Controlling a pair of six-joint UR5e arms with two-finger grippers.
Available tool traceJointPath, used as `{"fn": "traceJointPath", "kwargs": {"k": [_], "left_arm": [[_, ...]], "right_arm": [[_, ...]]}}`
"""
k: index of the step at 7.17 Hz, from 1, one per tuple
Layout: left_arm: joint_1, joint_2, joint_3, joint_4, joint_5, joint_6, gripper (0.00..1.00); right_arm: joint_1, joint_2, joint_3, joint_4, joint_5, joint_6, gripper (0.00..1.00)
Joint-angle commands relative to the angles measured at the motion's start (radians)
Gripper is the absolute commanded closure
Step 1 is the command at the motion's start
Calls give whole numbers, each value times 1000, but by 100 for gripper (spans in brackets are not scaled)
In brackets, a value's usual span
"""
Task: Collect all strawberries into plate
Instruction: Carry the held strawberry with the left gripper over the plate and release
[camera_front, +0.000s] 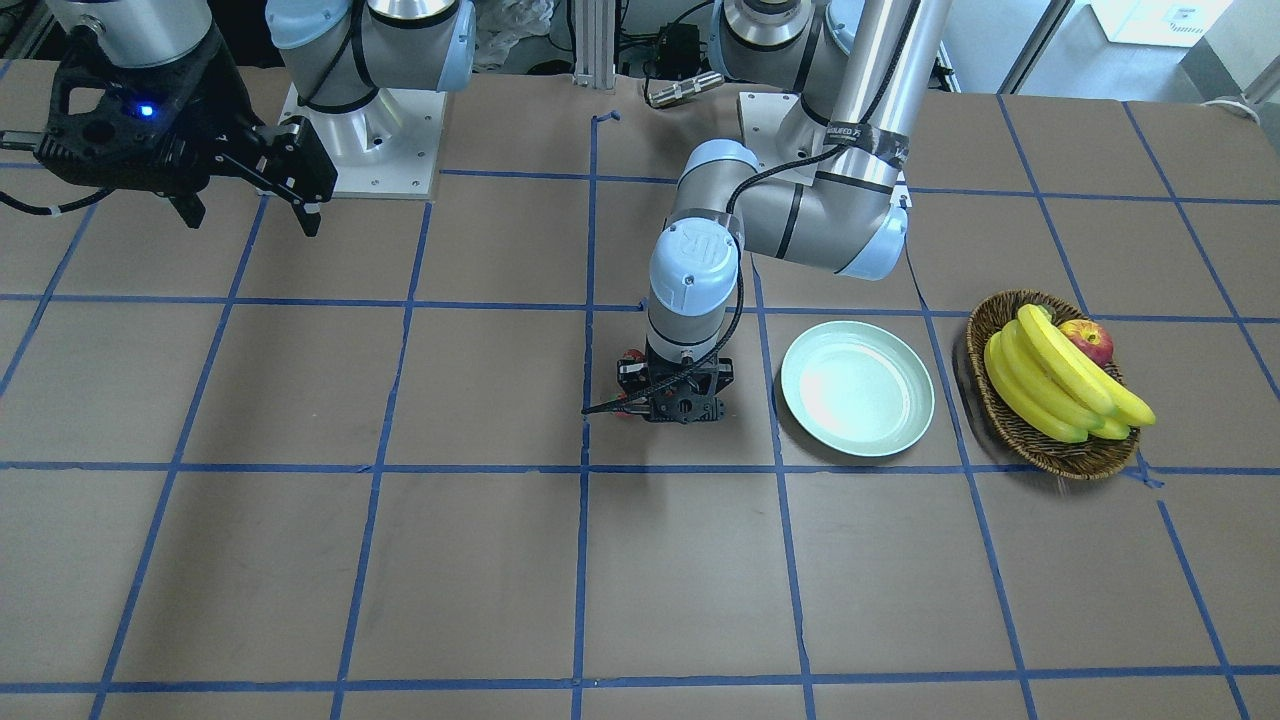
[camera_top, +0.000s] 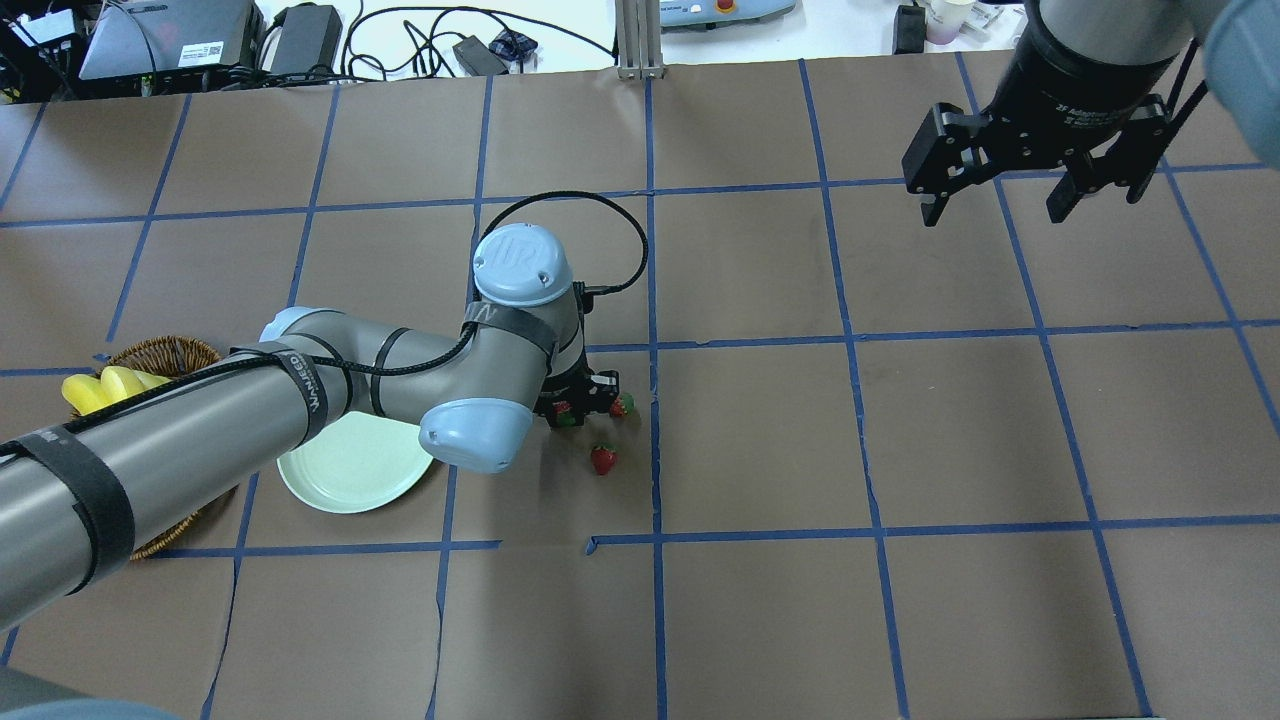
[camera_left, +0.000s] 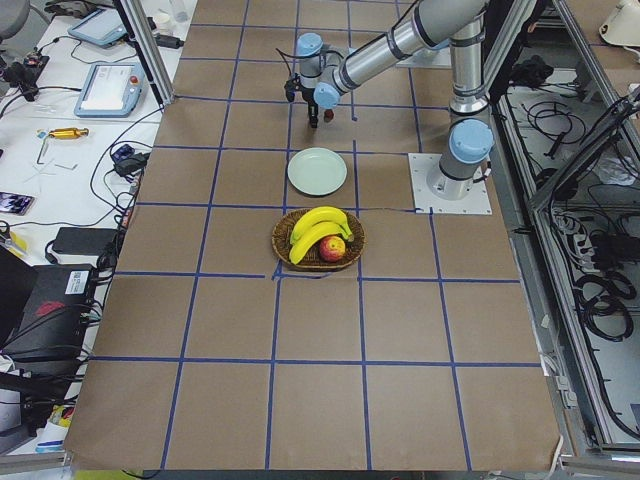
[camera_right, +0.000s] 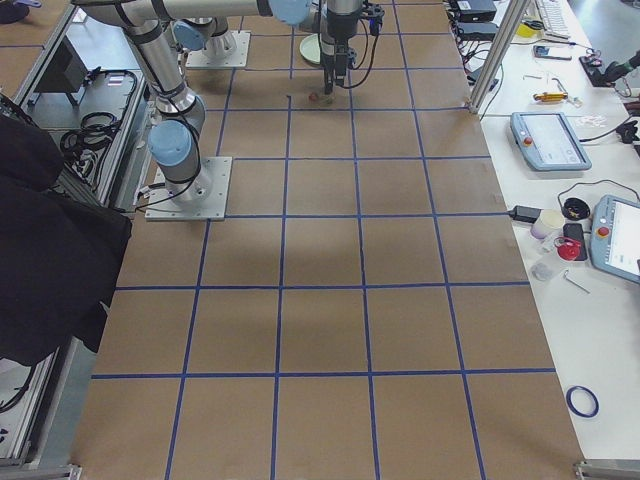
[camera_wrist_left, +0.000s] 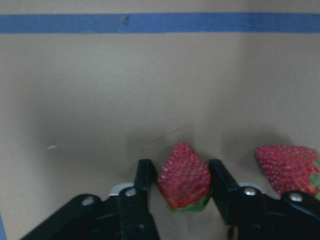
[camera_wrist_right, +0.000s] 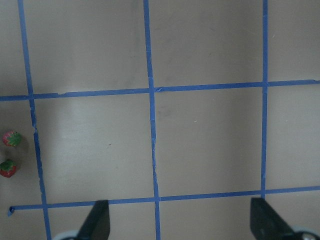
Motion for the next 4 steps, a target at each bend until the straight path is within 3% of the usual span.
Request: {"fn": "traceJointPath", "kwargs": {"k": [1,4], "left_arm": [[7,38,24,-10,12,57,94],[131,127,15,-120,57,129,90]], "right_arm": [[0,0,0,0,1,1,0],[2,0,3,0,0,3,0]]}}
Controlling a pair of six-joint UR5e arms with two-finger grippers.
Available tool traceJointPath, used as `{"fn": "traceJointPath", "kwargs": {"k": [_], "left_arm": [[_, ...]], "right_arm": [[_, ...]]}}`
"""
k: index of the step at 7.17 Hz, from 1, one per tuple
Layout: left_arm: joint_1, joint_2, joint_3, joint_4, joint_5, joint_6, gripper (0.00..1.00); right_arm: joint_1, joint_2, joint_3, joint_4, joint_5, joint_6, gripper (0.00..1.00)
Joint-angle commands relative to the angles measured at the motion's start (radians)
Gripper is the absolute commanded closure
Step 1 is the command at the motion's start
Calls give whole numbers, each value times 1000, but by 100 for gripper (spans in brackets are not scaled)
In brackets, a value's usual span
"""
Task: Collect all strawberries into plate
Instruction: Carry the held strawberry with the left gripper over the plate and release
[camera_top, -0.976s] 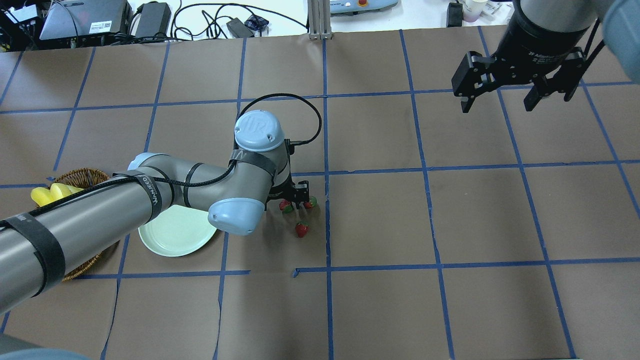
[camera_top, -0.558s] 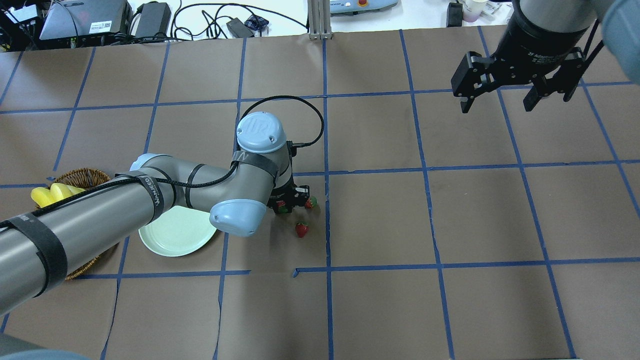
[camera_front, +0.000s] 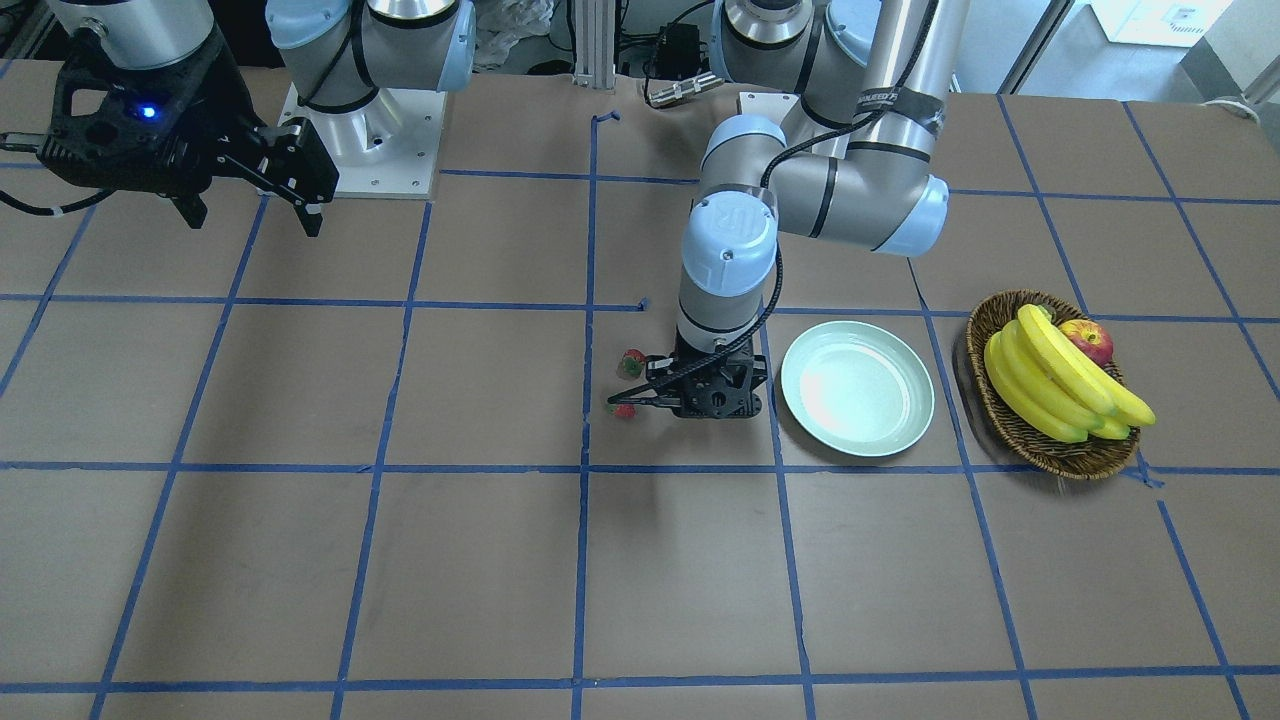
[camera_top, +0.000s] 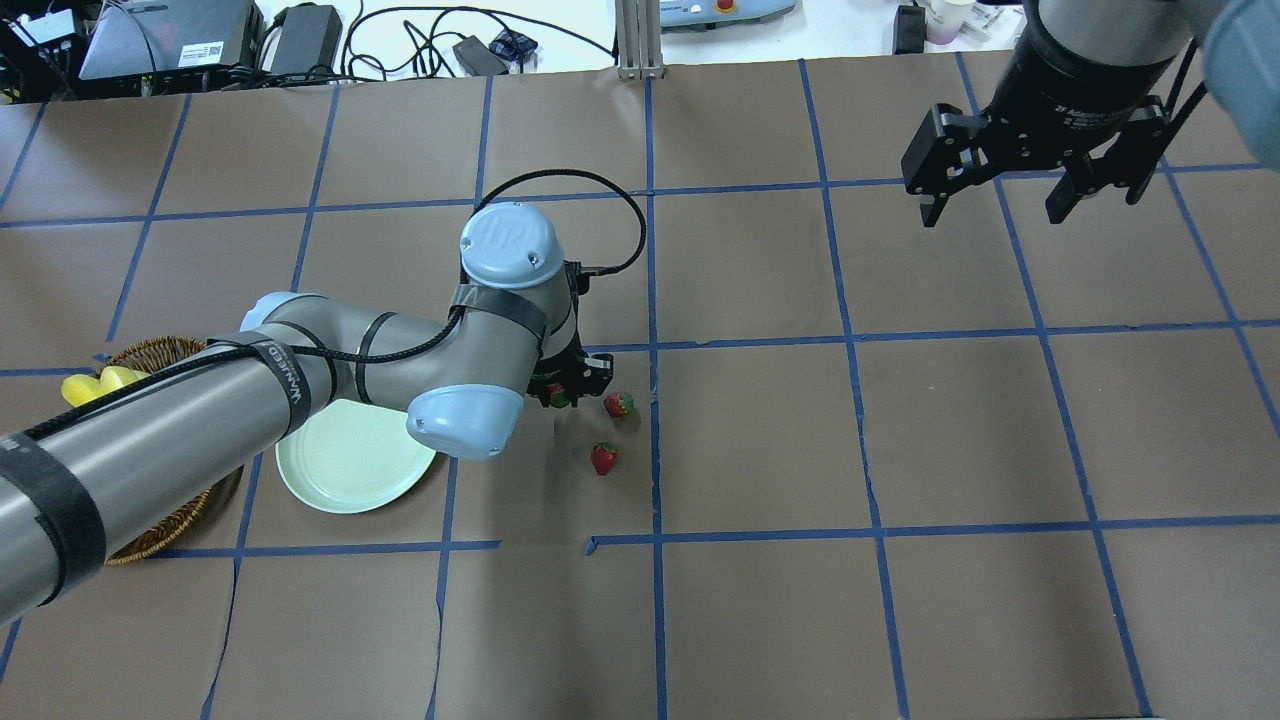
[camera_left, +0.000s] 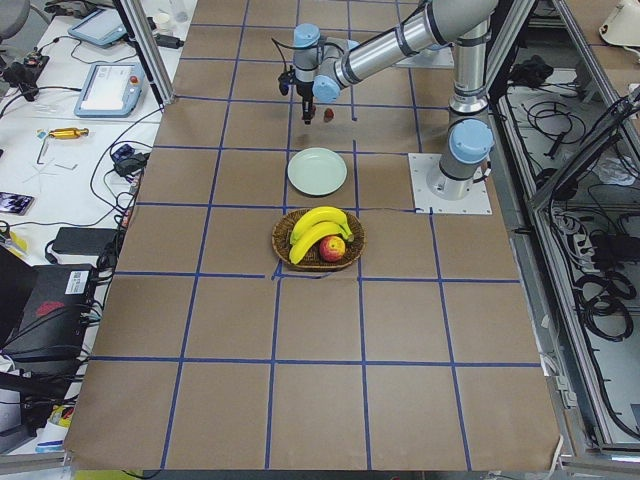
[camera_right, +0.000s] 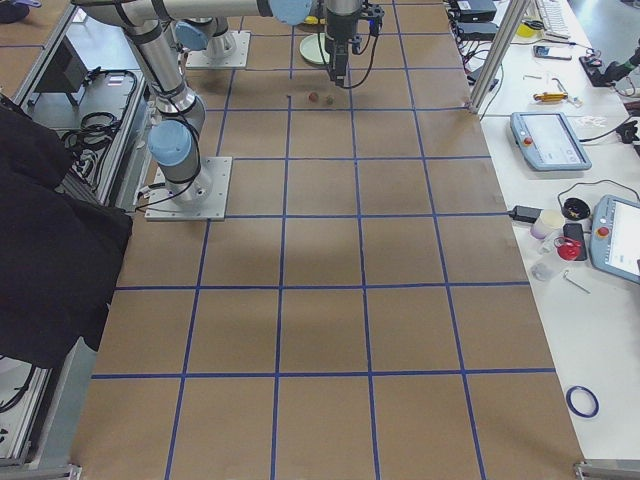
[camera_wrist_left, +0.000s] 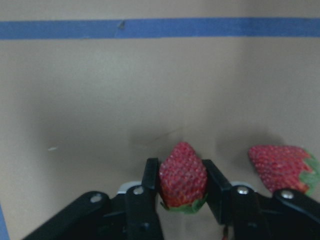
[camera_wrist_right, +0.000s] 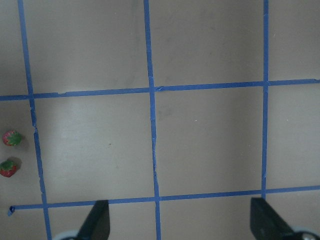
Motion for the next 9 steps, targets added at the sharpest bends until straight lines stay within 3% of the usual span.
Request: {"fn": "traceJointPath", "kwargs": {"k": [1,4,5,6,8,9], "left_arm": [[134,64,-27,-71,14,148,88],[399,98,-150,-64,0,512,87],[420,92,-156,-66,-5,531,78],[420,80,-165,-64,-5,524,34],[373,104,-150,-43,-19,446,23],[261,93,-97,-44,-38,300,23]], "right_arm": [[1,0,1,0,1,1,0],[3,0,3,0,1,1,0],[3,0,3,0,1,1,0],[3,2,3,-2,1,1,0],[3,2,3,0,1,1,0],[3,2,4,0,1,3,0]]}}
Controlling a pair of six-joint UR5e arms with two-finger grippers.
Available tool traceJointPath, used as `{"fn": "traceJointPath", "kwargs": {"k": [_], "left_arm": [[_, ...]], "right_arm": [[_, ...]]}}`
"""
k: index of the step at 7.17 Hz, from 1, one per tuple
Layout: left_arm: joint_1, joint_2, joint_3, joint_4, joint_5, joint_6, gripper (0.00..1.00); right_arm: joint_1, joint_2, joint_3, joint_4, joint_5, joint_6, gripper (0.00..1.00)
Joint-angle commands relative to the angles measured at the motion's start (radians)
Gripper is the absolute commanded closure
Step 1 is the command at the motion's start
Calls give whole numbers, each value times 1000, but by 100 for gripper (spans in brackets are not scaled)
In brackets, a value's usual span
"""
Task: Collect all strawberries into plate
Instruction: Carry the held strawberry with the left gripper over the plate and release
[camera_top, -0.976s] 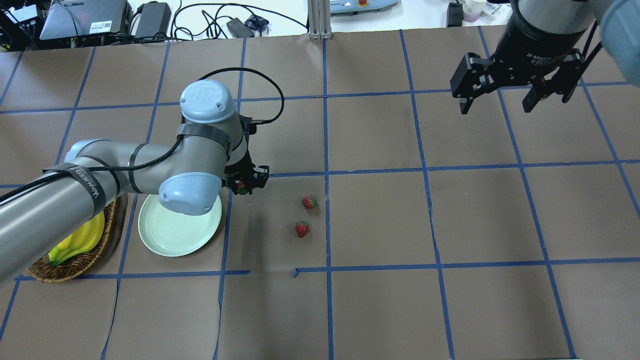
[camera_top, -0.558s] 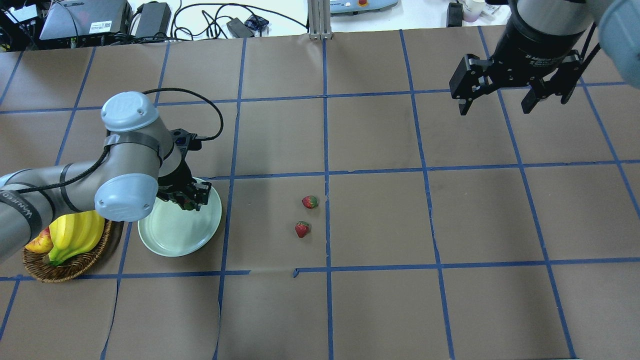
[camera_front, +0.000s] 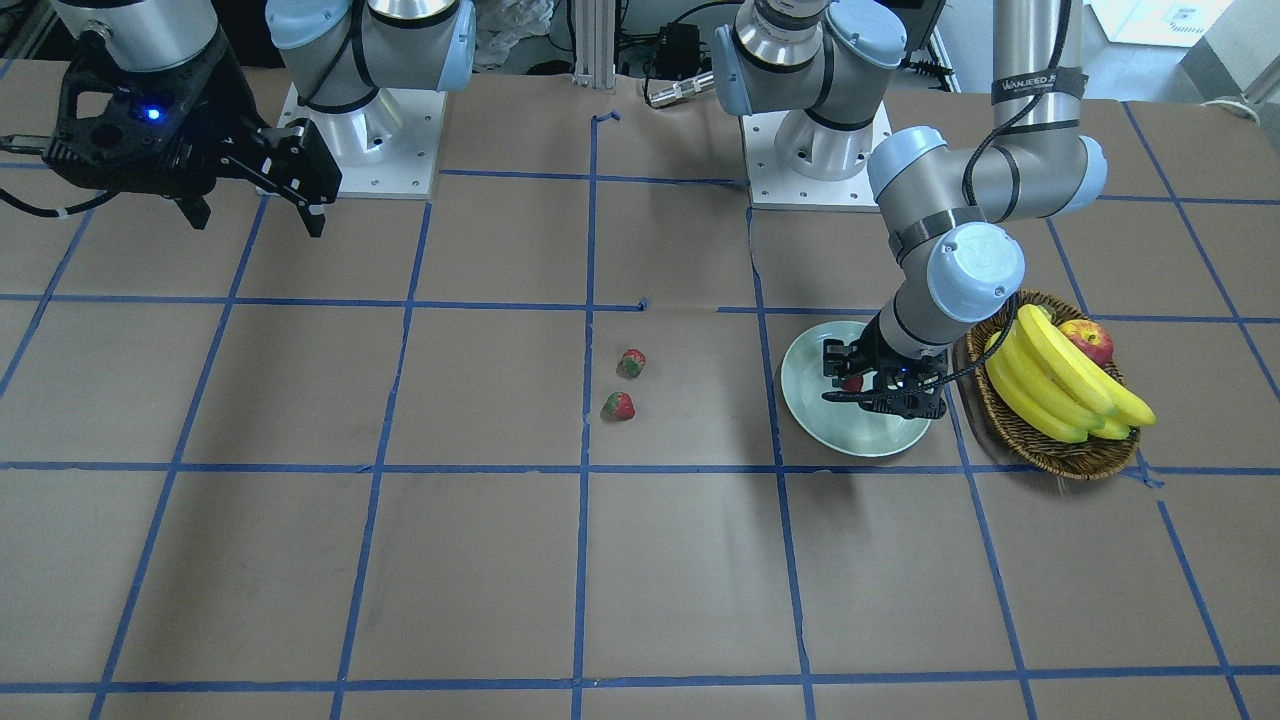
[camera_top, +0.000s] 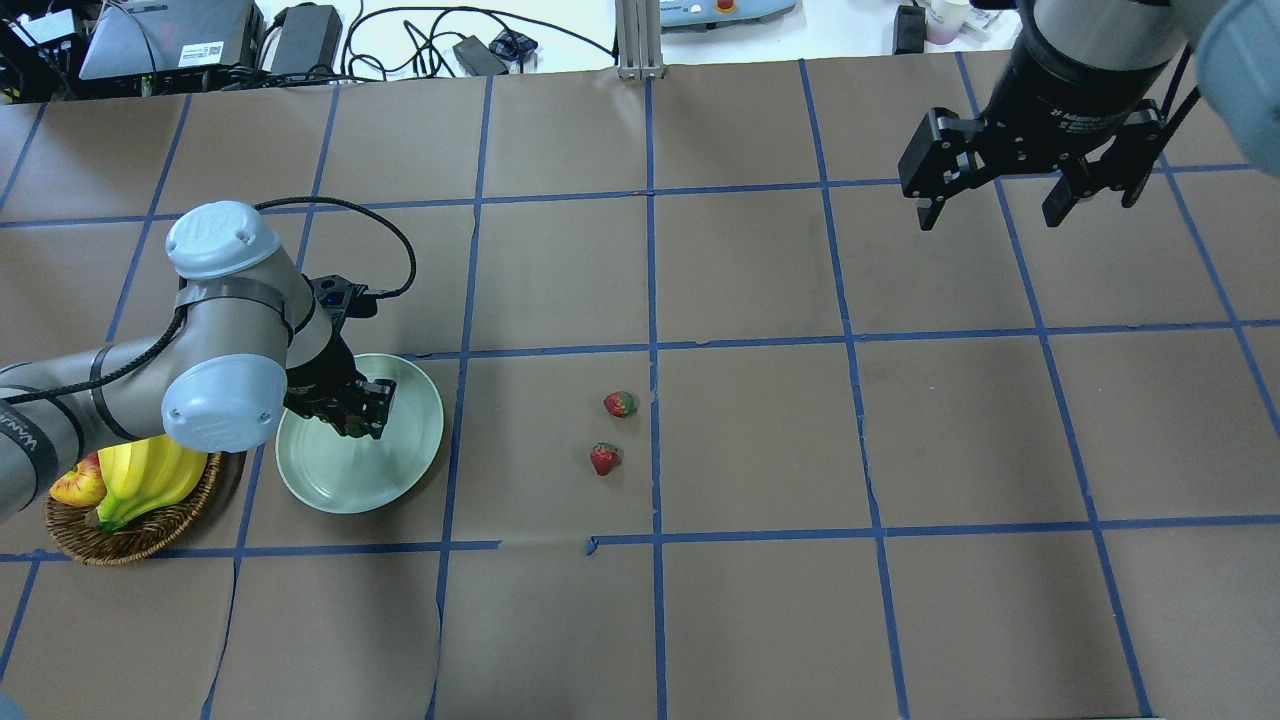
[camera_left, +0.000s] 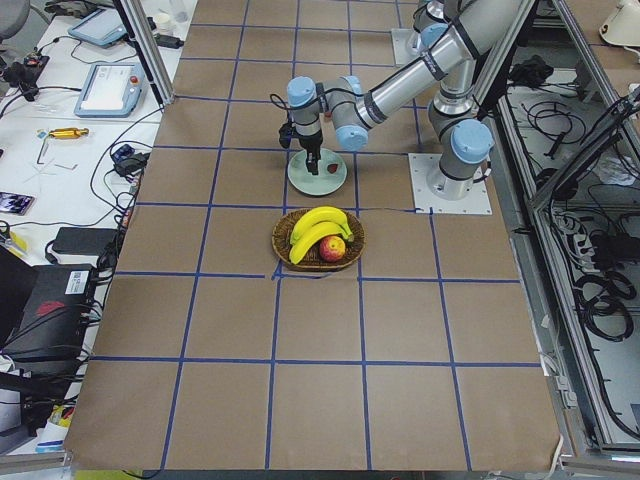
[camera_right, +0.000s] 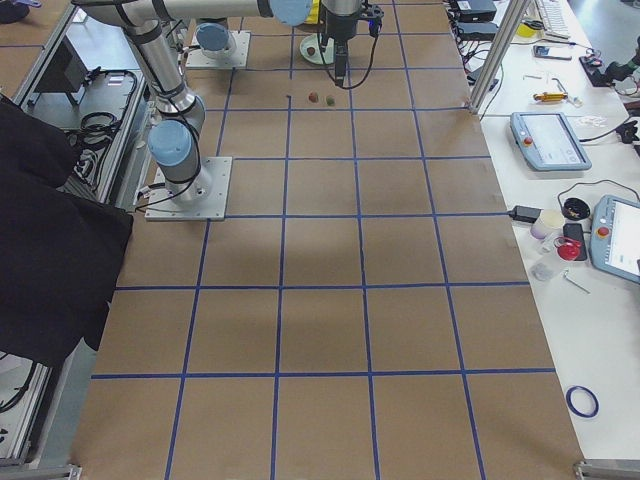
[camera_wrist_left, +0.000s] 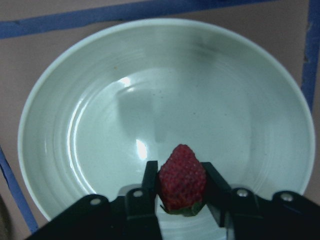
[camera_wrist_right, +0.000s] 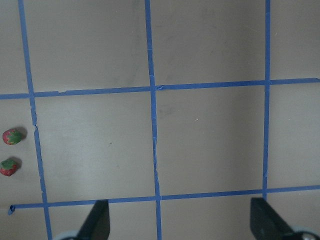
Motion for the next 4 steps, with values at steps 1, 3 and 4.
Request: {"fn": "traceJointPath", "kwargs": {"k": [1,3,4], "left_arm": [[-203,-23,111,-3,-23,-252,23],[-336,-51,141,19,-81,-399,26],[-401,-86,167,75,-82,-504,25]], "right_arm": [[0,0,1,0,0,1,0],[0,-1,1,2,-2,1,0],[2,5,1,3,9,-2,0]]}}
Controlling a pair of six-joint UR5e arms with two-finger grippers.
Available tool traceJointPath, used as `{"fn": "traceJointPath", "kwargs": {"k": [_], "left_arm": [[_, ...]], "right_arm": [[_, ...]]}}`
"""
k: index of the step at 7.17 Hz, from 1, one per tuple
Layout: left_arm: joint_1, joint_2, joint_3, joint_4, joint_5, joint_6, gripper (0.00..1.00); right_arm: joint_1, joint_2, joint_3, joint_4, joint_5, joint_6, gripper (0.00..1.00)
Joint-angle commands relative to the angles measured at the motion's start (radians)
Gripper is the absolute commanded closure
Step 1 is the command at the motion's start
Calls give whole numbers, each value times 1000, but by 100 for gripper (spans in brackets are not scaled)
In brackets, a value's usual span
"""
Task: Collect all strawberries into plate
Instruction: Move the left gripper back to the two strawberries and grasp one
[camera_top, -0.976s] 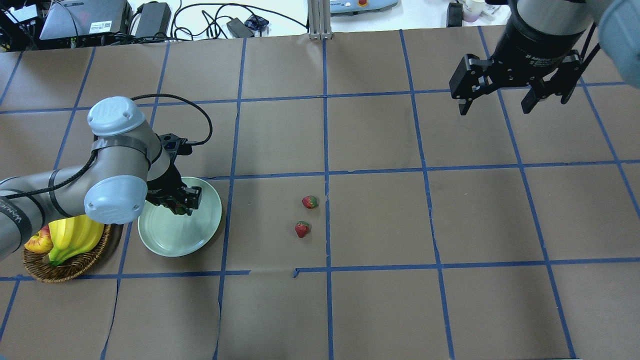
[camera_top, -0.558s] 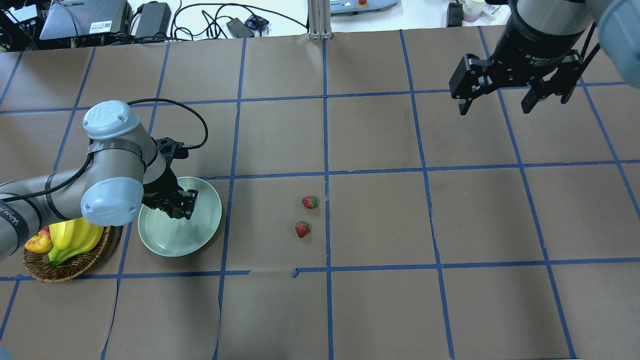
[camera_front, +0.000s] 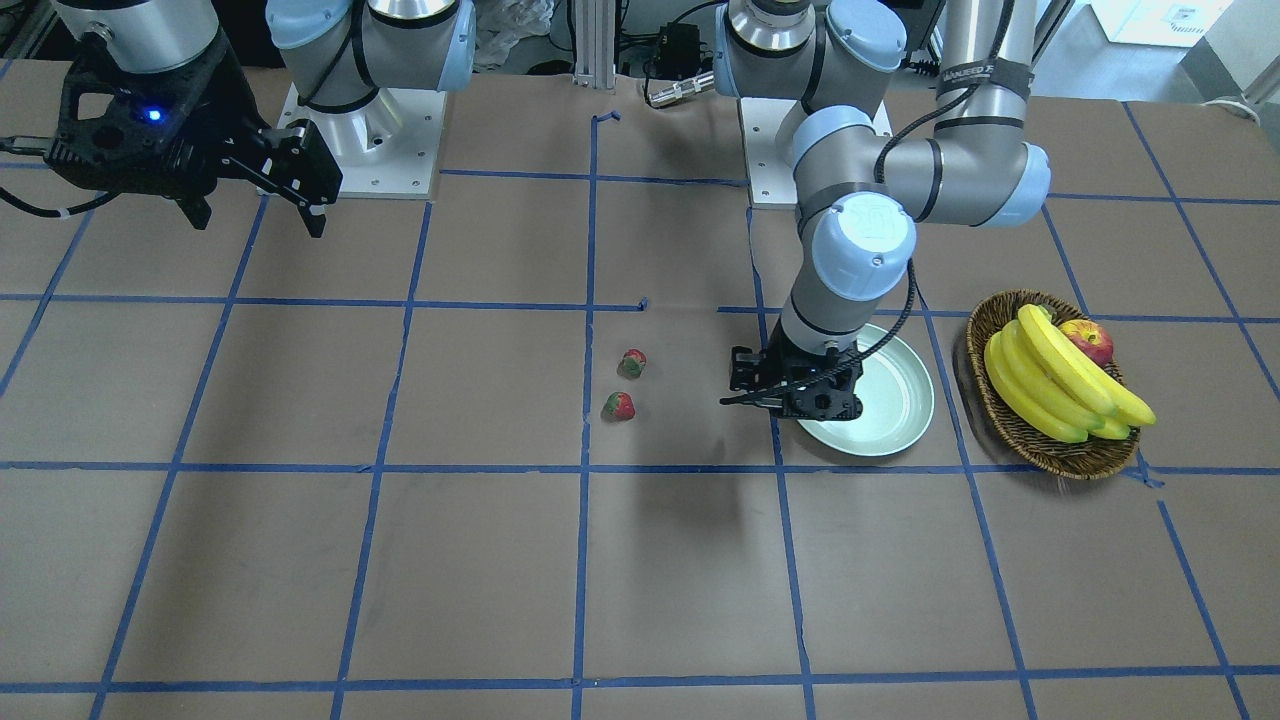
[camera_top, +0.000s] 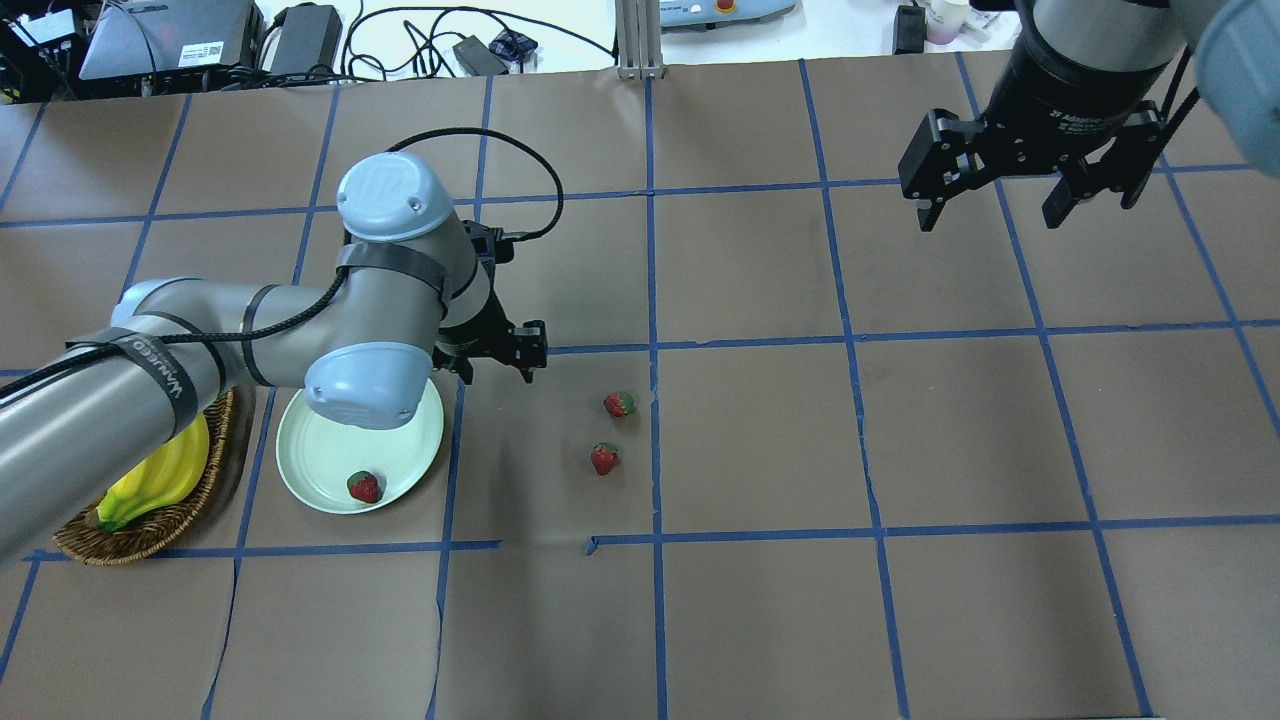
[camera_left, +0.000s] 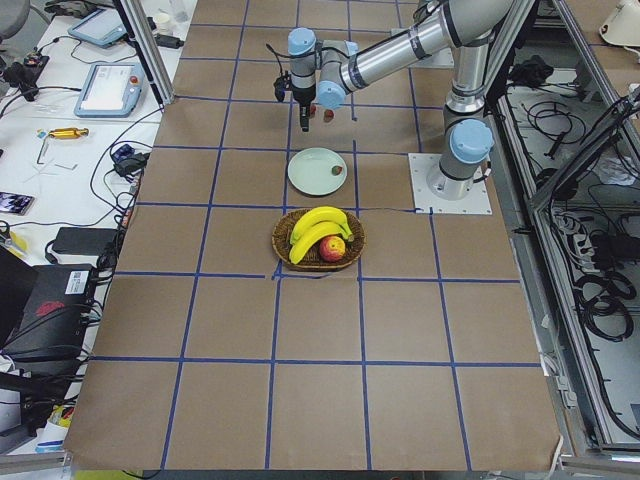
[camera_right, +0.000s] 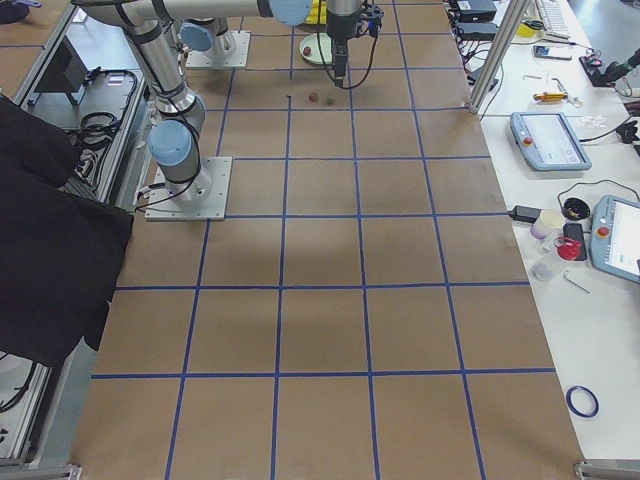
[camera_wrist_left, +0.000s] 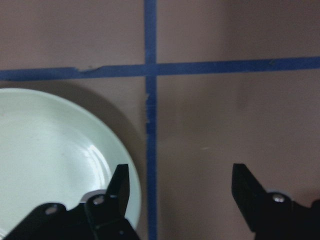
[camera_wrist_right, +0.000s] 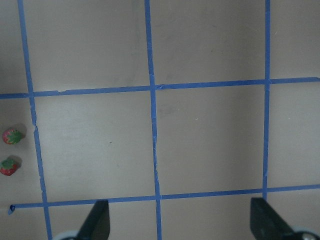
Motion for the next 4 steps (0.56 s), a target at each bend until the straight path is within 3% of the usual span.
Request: {"fn": "traceJointPath", "kwargs": {"k": [1,4], "left_arm": [[-120,-80,70,55,-17,-183,26],[-214,-181,95,123,0,-314,30]], "right_arm": [[1,8,-1,2,10,-2,0],[1,8,-1,3,5,-2,0]]}}
